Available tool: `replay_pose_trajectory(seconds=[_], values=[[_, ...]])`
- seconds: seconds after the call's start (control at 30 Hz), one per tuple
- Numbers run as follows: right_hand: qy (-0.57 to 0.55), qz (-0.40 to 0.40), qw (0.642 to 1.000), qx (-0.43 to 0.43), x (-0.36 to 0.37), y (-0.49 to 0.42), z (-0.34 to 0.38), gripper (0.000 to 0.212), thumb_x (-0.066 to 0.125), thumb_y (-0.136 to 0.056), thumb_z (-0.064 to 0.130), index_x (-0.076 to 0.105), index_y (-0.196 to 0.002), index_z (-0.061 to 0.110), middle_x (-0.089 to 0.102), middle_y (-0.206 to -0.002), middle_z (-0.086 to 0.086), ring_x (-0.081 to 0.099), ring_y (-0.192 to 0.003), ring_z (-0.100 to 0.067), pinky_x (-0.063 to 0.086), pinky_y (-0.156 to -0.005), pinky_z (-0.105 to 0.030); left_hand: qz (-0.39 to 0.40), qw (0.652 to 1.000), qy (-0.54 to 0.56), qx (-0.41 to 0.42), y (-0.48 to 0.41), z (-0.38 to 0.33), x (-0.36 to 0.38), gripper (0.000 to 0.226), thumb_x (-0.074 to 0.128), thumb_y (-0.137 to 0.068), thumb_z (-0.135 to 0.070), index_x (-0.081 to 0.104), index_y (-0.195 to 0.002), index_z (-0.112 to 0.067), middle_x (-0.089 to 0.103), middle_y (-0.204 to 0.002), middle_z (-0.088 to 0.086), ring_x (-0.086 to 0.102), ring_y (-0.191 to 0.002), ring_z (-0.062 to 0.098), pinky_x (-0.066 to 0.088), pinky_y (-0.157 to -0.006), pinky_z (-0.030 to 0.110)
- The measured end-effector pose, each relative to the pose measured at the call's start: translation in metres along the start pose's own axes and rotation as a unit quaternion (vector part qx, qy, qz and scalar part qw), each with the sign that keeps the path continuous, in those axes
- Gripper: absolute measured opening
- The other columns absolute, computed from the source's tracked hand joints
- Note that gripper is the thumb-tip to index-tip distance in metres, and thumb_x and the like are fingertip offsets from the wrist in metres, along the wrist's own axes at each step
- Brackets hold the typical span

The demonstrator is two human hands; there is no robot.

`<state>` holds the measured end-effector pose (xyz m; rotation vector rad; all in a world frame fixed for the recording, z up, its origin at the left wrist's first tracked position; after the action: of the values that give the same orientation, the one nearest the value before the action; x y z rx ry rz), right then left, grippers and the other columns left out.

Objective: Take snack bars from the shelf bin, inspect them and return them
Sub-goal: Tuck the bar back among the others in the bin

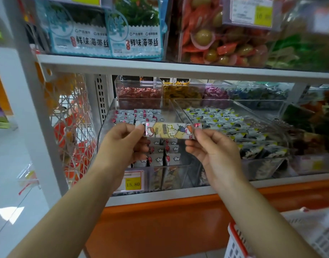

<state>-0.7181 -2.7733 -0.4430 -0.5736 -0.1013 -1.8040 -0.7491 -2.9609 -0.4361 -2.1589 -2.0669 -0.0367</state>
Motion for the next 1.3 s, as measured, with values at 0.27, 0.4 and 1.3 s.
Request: replay_pose_trajectory(seconds=[0.27,0.4,1.3], values=[[-0.052,-0.027,0.998,0.038,-0.005,-0.008,-0.003,0.013,0.051,-0.090,-0.003,0.062,-0.084,0.001,0.068,-0.059,-0.001,0.067,-0.057,-0.012,0.054,-0.056,-0.019,0.075,0.996,0.043,-0.006,-0.003,-0.003,0.001,0.007,0.052,-0.090,-0.007,0.052,-0.084,-0.003,0.064,-0.059,0.003,0.060,-0.050,0.010,0.050,-0.049,0.016],[-0.007,-0.024,1.000,0.005,-0.005,-0.009,0.001,0.013,0.054,-0.091,0.005,0.062,-0.081,0.006,0.068,-0.061,0.000,0.067,-0.057,-0.015,0.055,-0.053,-0.023,0.095,0.995,-0.001,0.031,-0.002,-0.007,0.004,0.003,0.050,-0.090,0.003,0.050,-0.092,0.000,0.065,-0.059,0.007,0.063,-0.052,0.013,0.051,-0.050,0.017],[0.273,0.011,0.957,-0.100,-0.003,-0.012,0.002,0.022,0.063,-0.086,0.015,0.069,-0.065,0.020,0.070,-0.074,-0.002,0.067,-0.077,-0.024,0.056,-0.072,-0.052,0.137,0.965,-0.206,0.091,0.006,-0.017,0.002,0.013,0.068,-0.078,-0.023,0.070,-0.089,-0.029,0.068,-0.084,0.004,0.065,-0.068,0.018,0.056,-0.065,0.028]])
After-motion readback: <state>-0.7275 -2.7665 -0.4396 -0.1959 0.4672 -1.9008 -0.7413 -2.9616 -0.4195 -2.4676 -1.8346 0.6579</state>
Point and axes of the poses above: each hand's wrist, its own y-axis away from the middle knuckle, its own x-axis out of the palm, z = x × y, the point moved 4 cm from there along -y, towards the middle knuckle
